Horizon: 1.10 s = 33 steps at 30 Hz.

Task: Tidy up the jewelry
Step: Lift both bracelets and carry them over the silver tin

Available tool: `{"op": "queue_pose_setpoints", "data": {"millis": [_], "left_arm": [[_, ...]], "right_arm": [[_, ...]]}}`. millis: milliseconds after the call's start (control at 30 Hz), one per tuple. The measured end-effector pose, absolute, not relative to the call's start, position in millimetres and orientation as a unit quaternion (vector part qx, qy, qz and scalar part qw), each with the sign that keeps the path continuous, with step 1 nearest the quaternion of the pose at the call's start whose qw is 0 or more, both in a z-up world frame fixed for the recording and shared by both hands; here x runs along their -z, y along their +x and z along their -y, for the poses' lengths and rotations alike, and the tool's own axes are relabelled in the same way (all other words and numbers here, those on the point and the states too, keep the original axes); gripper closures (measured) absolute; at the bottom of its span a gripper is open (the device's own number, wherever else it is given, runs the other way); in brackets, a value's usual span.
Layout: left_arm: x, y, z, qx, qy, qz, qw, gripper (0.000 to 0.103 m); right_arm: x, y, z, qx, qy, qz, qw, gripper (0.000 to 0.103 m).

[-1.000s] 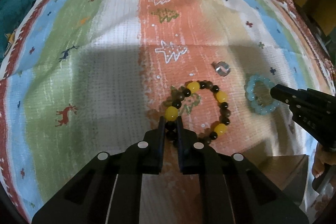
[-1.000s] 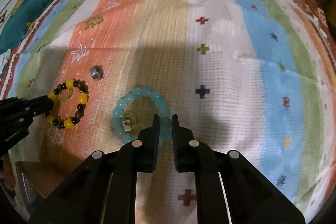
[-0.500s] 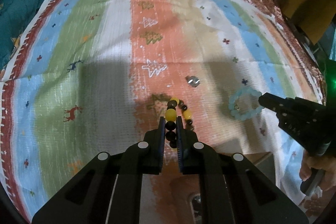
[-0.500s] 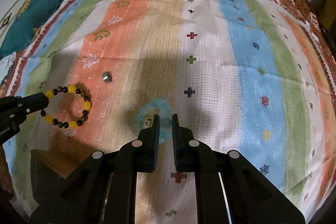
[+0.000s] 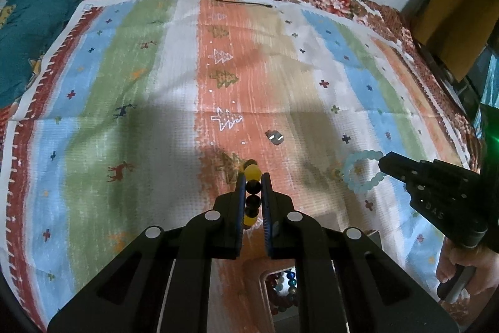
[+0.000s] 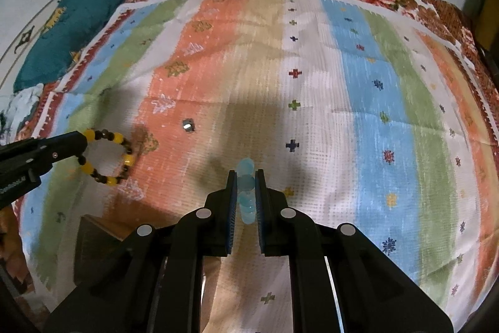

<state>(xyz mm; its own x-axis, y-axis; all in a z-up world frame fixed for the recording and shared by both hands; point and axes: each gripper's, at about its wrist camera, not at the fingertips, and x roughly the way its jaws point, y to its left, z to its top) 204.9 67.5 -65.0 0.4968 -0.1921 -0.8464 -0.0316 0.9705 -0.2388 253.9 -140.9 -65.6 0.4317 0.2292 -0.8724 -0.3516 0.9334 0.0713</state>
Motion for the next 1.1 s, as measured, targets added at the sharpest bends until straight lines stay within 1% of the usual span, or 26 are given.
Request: {"op": "queue_pose_setpoints", "data": {"millis": [1100], "left_arm": [[20, 161, -45, 0.081, -0.117, -0.458, 0.877, 0.094]], "right_arm": [[10, 199, 126, -0.229, -0.056, -0.450, 0.861, 0.091]]}}
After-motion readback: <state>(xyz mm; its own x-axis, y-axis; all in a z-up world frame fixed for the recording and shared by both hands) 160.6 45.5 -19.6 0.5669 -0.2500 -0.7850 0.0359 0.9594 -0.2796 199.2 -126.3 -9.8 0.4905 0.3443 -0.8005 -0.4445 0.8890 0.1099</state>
